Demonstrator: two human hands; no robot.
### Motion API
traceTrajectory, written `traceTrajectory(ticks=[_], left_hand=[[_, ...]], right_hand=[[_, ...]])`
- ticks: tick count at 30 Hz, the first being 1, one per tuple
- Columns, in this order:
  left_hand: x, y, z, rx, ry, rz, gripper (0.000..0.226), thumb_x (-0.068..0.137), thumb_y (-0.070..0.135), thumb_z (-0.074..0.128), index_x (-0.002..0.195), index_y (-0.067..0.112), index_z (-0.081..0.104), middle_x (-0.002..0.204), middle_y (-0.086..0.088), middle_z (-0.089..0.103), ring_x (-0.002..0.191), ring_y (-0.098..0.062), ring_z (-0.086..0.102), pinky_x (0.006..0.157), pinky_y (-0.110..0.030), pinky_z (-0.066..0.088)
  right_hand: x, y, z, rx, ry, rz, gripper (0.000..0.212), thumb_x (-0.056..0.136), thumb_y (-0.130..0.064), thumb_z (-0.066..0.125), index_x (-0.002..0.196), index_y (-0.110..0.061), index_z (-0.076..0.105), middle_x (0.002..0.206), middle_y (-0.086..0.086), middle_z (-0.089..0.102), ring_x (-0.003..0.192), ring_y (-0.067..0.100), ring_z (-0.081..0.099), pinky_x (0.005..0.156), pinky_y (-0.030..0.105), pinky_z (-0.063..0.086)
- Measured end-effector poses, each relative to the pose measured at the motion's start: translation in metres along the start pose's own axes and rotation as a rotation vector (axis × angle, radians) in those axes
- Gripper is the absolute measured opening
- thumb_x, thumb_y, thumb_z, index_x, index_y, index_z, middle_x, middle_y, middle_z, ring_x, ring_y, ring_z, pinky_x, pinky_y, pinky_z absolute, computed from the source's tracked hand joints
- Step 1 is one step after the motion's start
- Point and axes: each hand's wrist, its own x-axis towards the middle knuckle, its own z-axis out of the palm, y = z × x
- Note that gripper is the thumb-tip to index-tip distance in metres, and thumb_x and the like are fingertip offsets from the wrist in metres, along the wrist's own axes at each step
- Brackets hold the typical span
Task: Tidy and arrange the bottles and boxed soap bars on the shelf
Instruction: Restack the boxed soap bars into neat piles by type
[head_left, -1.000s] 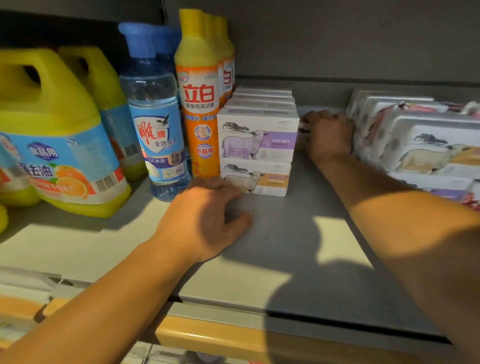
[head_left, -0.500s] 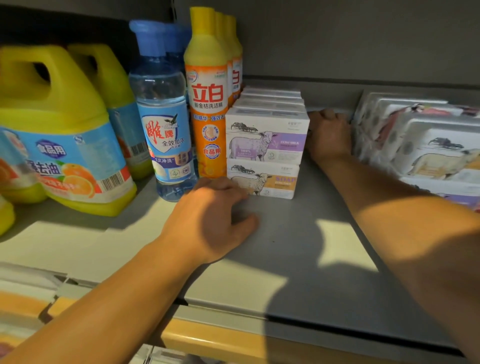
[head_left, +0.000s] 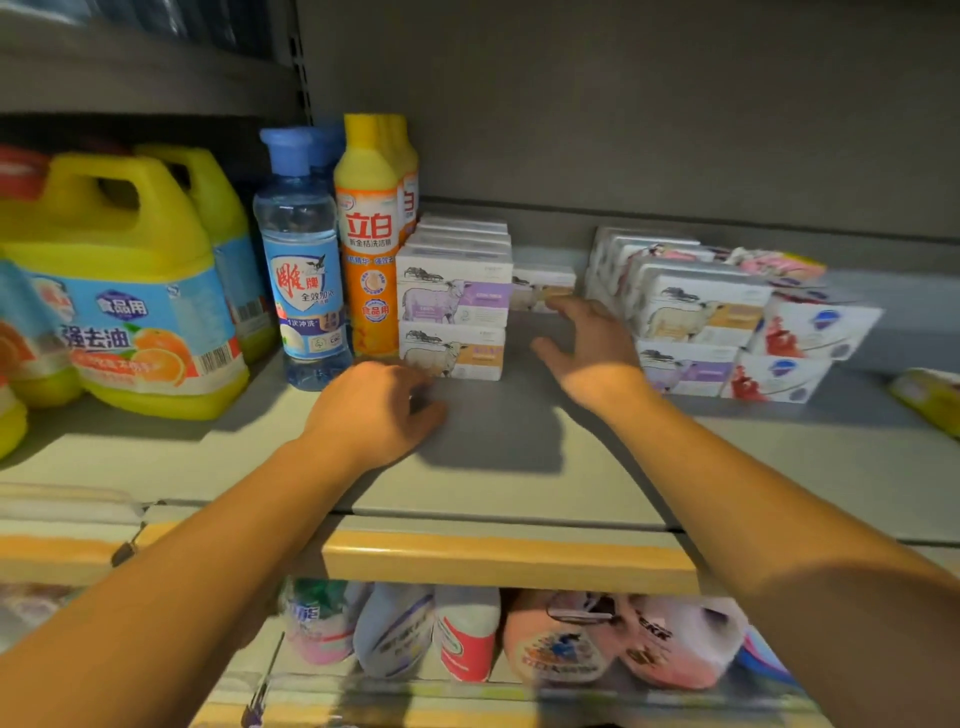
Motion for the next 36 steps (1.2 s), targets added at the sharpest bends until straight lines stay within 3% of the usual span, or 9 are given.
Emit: traceTrajectory(ticks=[6, 10, 12, 15, 18, 23, 27, 32, 36], left_hand=[[0.005, 0.023, 0.003, -0.138, 0.000, -0.037, 0.033, 0.090, 0.036, 0.063, 0.118, 0.020, 0.070, 0.112, -0.004, 0.072, 0.103, -0.025, 0.065, 0.088, -0.029, 0.049], [0.016, 0.064, 0.014, -0.284, 0.054, 0.006, 0.028, 0.089, 0.034, 0.068, 0.111, 0.018, 0.073, 0.111, -0.002, 0.073, 0.105, -0.022, 0.065, 0.080, -0.021, 0.038], [0.022, 0.084, 0.020, -0.348, 0.053, 0.020, 0.025, 0.088, 0.032, 0.069, 0.108, 0.017, 0.074, 0.109, 0.000, 0.074, 0.104, -0.020, 0.066, 0.083, -0.020, 0.039], [0.027, 0.100, 0.032, -0.354, 0.032, -0.004, 0.029, 0.089, 0.035, 0.067, 0.112, 0.019, 0.073, 0.112, 0.000, 0.074, 0.110, -0.020, 0.065, 0.089, -0.022, 0.041], [0.028, 0.101, 0.039, -0.275, 0.010, 0.033, 0.037, 0.088, 0.047, 0.064, 0.115, 0.023, 0.072, 0.109, 0.001, 0.074, 0.105, -0.020, 0.065, 0.080, -0.022, 0.042], [0.029, 0.101, 0.038, -0.239, -0.042, 0.061, 0.051, 0.078, 0.057, 0.047, 0.097, 0.017, 0.073, 0.097, -0.002, 0.074, 0.100, -0.026, 0.062, 0.086, -0.035, 0.048], [0.027, 0.103, 0.037, -0.321, -0.043, 0.020, 0.053, 0.076, 0.055, 0.048, 0.111, 0.023, 0.072, 0.109, 0.001, 0.073, 0.108, -0.024, 0.061, 0.092, -0.031, 0.046], [0.023, 0.104, 0.032, -0.463, 0.094, 0.002, 0.042, 0.086, 0.045, 0.067, 0.117, 0.016, 0.069, 0.108, -0.001, 0.074, 0.103, -0.017, 0.067, 0.089, -0.022, 0.045], [0.018, 0.107, 0.023, -0.686, 0.146, 0.001, 0.049, 0.083, 0.043, 0.068, 0.125, 0.018, 0.063, 0.116, 0.007, 0.069, 0.101, -0.010, 0.065, 0.093, -0.027, 0.049]], right_hand=[[-0.044, 0.010, -0.062, 0.027, 0.203, -0.060, 0.040, 0.086, -0.024, 0.070, 0.124, -0.016, 0.062, 0.124, 0.011, 0.059, 0.113, 0.030, 0.054, 0.095, 0.034, 0.045], [-0.040, 0.038, -0.105, -0.167, 0.341, -0.012, 0.044, 0.086, -0.027, 0.069, 0.127, -0.017, 0.060, 0.130, 0.012, 0.056, 0.123, 0.033, 0.045, 0.101, 0.037, 0.039], [-0.034, 0.058, -0.121, -0.266, 0.322, 0.032, 0.053, 0.087, -0.032, 0.067, 0.137, -0.020, 0.052, 0.137, 0.010, 0.051, 0.128, 0.033, 0.038, 0.107, 0.040, 0.035], [-0.022, 0.085, -0.134, -0.534, 0.139, 0.125, 0.066, 0.090, -0.044, 0.058, 0.149, -0.025, 0.034, 0.151, 0.003, 0.038, 0.140, 0.030, 0.027, 0.117, 0.041, 0.021], [-0.017, 0.101, -0.128, -0.615, 0.073, 0.132, 0.066, 0.090, -0.043, 0.060, 0.148, -0.025, 0.034, 0.152, 0.003, 0.036, 0.142, 0.030, 0.024, 0.118, 0.041, 0.015], [-0.013, 0.103, -0.117, -0.422, 0.215, 0.080, 0.053, 0.082, -0.024, 0.072, 0.128, -0.014, 0.047, 0.132, 0.010, 0.051, 0.126, 0.032, 0.039, 0.111, 0.039, 0.026], [-0.025, 0.093, -0.120, -0.133, 0.290, 0.024, 0.045, 0.079, -0.008, 0.073, 0.118, -0.016, 0.053, 0.127, 0.003, 0.047, 0.104, 0.022, 0.049, 0.078, 0.027, 0.034], [-0.057, 0.066, -0.119, 0.073, 0.438, -0.093, 0.043, 0.074, -0.003, 0.075, 0.108, -0.023, 0.058, 0.115, -0.012, 0.042, 0.097, 0.006, 0.046, 0.081, 0.022, 0.042], [-0.082, 0.043, -0.109, 0.305, 0.361, -0.067, 0.043, 0.073, -0.004, 0.075, 0.097, -0.033, 0.054, 0.113, -0.007, 0.050, 0.100, 0.016, 0.056, 0.081, 0.031, 0.051]])
